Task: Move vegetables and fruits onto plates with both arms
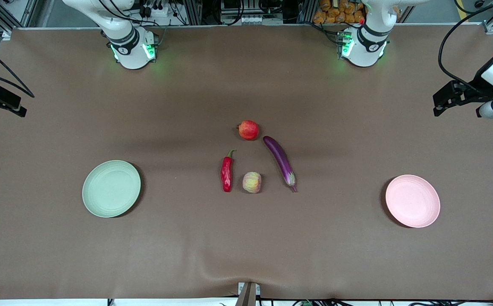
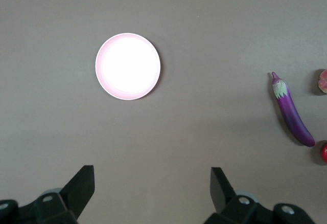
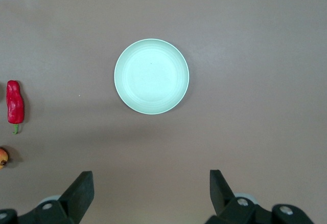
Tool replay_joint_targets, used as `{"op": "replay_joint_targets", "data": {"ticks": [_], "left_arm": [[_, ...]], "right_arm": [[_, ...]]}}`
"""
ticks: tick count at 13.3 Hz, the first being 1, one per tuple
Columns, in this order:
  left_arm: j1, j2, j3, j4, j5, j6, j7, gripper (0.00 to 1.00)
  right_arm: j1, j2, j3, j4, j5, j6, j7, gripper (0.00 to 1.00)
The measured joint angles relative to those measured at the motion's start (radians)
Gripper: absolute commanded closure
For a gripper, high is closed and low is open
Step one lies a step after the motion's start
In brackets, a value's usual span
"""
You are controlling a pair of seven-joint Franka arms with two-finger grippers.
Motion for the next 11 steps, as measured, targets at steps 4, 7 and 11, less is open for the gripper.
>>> {"op": "replay_joint_targets", "data": {"ticks": [4, 7, 11], "left_arm": [[0.005, 0.000, 0.000, 0.001, 0.000, -0.004, 0.000, 0.00], [0.006, 0.000, 0.001, 0.002, 0.000, -0.006, 0.000, 0.00], [0.006, 0.000, 0.001, 0.002, 0.000, -0.034, 0.000, 0.00]], "right_arm": [[0.014, 0.004, 0.000, 0.000, 0.000, 0.009, 0.000, 0.00], [0.015, 0.005, 0.000, 0.000, 0.000, 0.010, 0.000, 0.00], [0.015, 0.005, 0.000, 0.000, 0.000, 0.010, 0.000, 0.00]]}}
